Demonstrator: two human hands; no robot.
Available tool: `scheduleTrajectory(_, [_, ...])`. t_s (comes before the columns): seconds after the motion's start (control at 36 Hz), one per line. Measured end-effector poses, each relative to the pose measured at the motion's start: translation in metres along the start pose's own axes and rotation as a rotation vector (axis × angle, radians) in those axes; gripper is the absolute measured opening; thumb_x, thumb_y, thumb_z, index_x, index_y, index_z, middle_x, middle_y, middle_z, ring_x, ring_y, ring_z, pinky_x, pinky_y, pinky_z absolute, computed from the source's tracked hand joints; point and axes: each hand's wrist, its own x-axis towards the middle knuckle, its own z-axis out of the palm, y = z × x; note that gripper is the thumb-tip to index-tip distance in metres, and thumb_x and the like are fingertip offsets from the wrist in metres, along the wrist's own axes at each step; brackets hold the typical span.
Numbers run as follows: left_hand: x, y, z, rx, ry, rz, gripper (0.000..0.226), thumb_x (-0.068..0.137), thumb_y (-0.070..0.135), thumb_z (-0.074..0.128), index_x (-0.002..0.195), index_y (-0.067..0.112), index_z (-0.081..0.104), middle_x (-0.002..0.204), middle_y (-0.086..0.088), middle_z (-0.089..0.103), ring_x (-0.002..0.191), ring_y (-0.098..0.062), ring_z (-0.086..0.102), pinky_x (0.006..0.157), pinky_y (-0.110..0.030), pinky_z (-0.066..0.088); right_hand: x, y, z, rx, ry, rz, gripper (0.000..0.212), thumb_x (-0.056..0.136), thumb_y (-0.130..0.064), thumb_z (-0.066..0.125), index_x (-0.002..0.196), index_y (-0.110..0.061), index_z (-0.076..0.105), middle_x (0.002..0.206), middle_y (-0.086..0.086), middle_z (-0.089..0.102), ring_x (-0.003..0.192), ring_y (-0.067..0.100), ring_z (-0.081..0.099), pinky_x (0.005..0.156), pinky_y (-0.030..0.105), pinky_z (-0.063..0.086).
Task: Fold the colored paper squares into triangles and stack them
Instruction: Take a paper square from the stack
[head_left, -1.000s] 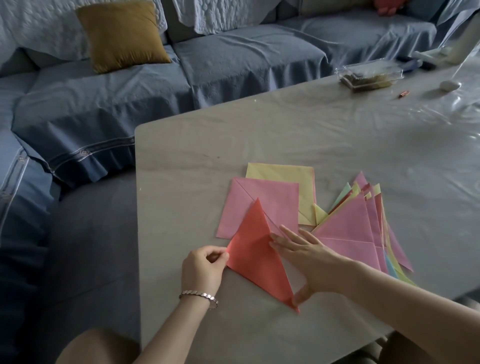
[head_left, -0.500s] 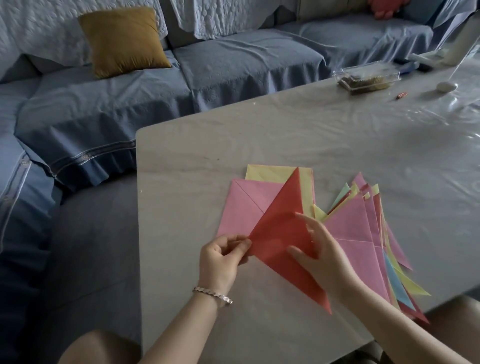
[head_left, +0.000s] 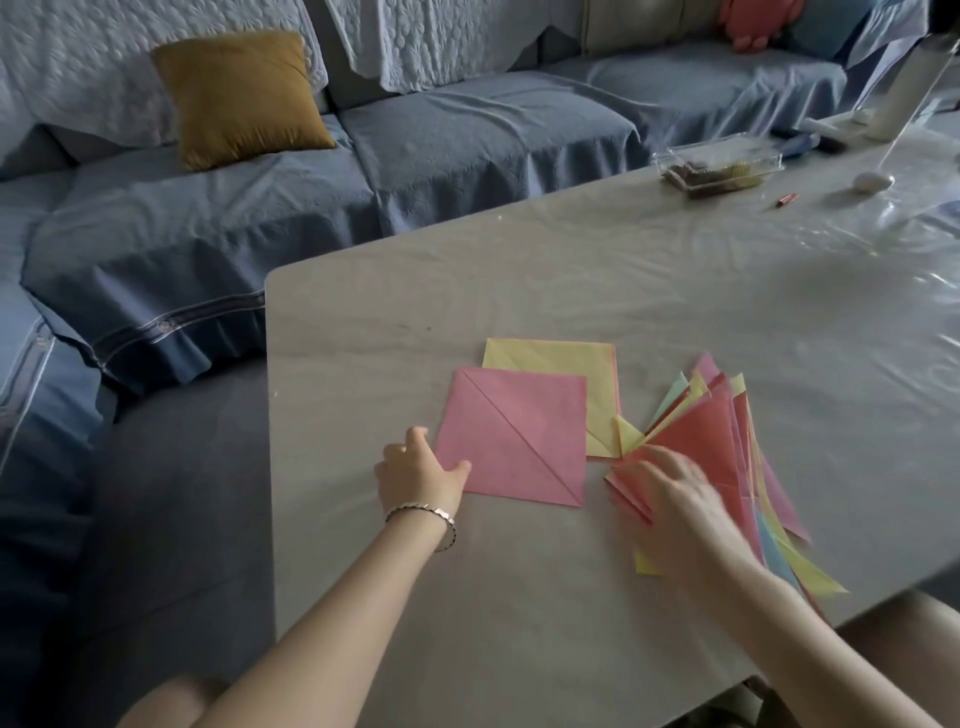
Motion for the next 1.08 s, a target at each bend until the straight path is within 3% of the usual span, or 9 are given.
scheduleTrajectory(0.17, [0.002, 0.013, -0.001, -0.104, -0.108, -0.068, 0.067, 0.076, 0.021, 0.070, 0.133, 0.017, 0.034, 0.127, -0.014, 0.037, 0.106, -0.034, 0.054, 0.085, -0.035, 0.043, 0.016, -0.024, 0.037, -0.089, -0.160, -0.236, 0.048, 0.090, -0.035, 0.050, 0.135, -0.022, 0.042, 0.147, 0.001, 0.033, 0.138, 0.015, 0.027, 0.110, 0.026, 0.018])
scheduleTrajectory(0.25, [0.005, 0.014, -0.001, -0.217, -0.132, -0.087, 0.060, 0.078, 0.012, 0.065, 0.130, 0.013, 0.038, 0.124, -0.010, 0.048, 0.105, -0.029, 0.055, 0.079, -0.028, 0.041, 0.019, -0.022, 0.048, -0.120, -0.079, -0.287, 0.038, 0.065, -0.041, 0.058, 0.096, -0.020, 0.067, 0.109, 0.000, 0.062, 0.106, 0.019, 0.062, 0.084, 0.035, 0.049])
scheduleTrajectory(0.33, [0.005, 0.013, -0.002, -0.330, -0.068, -0.049, 0.025, 0.076, 0.010, 0.064, 0.100, 0.014, 0.059, 0.090, -0.006, 0.058, 0.078, -0.025, 0.052, 0.065, -0.023, 0.036, 0.018, -0.021, 0.050, -0.184, 0.005, -0.297, 0.035, 0.049, -0.046, 0.061, 0.076, -0.024, 0.068, 0.089, -0.006, 0.068, 0.085, 0.013, 0.069, 0.066, 0.029, 0.054])
scheduleTrajectory(0.5, [0.004, -0.003, -0.011, -0.505, -0.094, -0.025, 0.020, 0.071, 0.010, 0.074, 0.056, 0.013, 0.061, 0.060, -0.005, 0.059, 0.063, -0.025, 0.056, 0.067, -0.029, 0.051, 0.020, -0.012, 0.055, -0.141, 0.084, -0.339, 0.068, 0.048, -0.041, 0.082, 0.109, -0.022, 0.056, 0.112, 0.005, 0.067, 0.103, 0.025, 0.064, 0.095, 0.034, 0.039])
scheduleTrajectory(0.56, [0.003, -0.013, -0.018, -0.601, -0.122, -0.061, 0.023, 0.071, 0.003, 0.075, 0.056, 0.015, 0.061, 0.058, -0.003, 0.063, 0.062, -0.022, 0.061, 0.072, -0.034, 0.056, 0.021, -0.012, 0.054, -0.118, 0.108, -0.375, 0.076, 0.049, -0.029, 0.087, 0.115, -0.019, 0.051, 0.119, 0.008, 0.063, 0.110, 0.027, 0.061, 0.098, 0.035, 0.029])
scheduleTrajectory(0.69, [-0.005, -0.042, -0.035, -0.552, -0.289, -0.069, 0.014, 0.075, 0.000, 0.072, 0.070, 0.010, 0.064, 0.055, 0.004, 0.062, 0.038, 0.001, 0.054, 0.038, -0.009, 0.039, 0.021, -0.011, 0.049, -0.056, 0.106, -0.544, 0.052, 0.048, -0.013, 0.085, 0.097, -0.022, 0.071, 0.115, 0.003, 0.066, 0.108, 0.024, 0.062, 0.089, 0.039, 0.050])
scheduleTrajectory(0.83, [-0.007, -0.067, -0.040, -0.265, -0.320, -0.031, 0.015, 0.071, 0.002, 0.069, 0.069, 0.015, 0.063, 0.068, -0.002, 0.065, 0.057, -0.013, 0.058, 0.054, -0.019, 0.044, 0.016, -0.013, 0.050, 0.011, 0.018, -0.720, 0.014, 0.070, -0.031, 0.064, 0.081, -0.030, 0.074, 0.108, -0.004, 0.068, 0.102, 0.017, 0.064, 0.083, 0.034, 0.053])
scheduleTrajectory(0.94, [-0.006, -0.065, -0.038, -0.223, -0.271, -0.026, 0.019, 0.069, 0.016, 0.074, 0.075, 0.023, 0.058, 0.080, -0.001, 0.066, 0.078, -0.022, 0.066, 0.071, -0.032, 0.053, 0.007, -0.016, 0.055, -0.011, -0.087, -0.830, 0.028, 0.080, -0.044, 0.046, 0.077, -0.036, 0.073, 0.103, -0.012, 0.068, 0.101, 0.009, 0.062, 0.085, 0.026, 0.049])
scheduleTrajectory(1.08, [-0.005, -0.042, -0.032, -0.340, -0.115, 0.021, 0.021, 0.074, 0.018, 0.073, 0.088, 0.020, 0.058, 0.075, 0.008, 0.057, 0.075, -0.017, 0.059, 0.061, -0.022, 0.042, -0.002, -0.018, 0.058, 0.060, -0.130, -0.828, 0.030, 0.086, -0.049, 0.042, 0.084, -0.038, 0.070, 0.106, -0.016, 0.064, 0.100, 0.002, 0.056, 0.083, 0.019, 0.047])
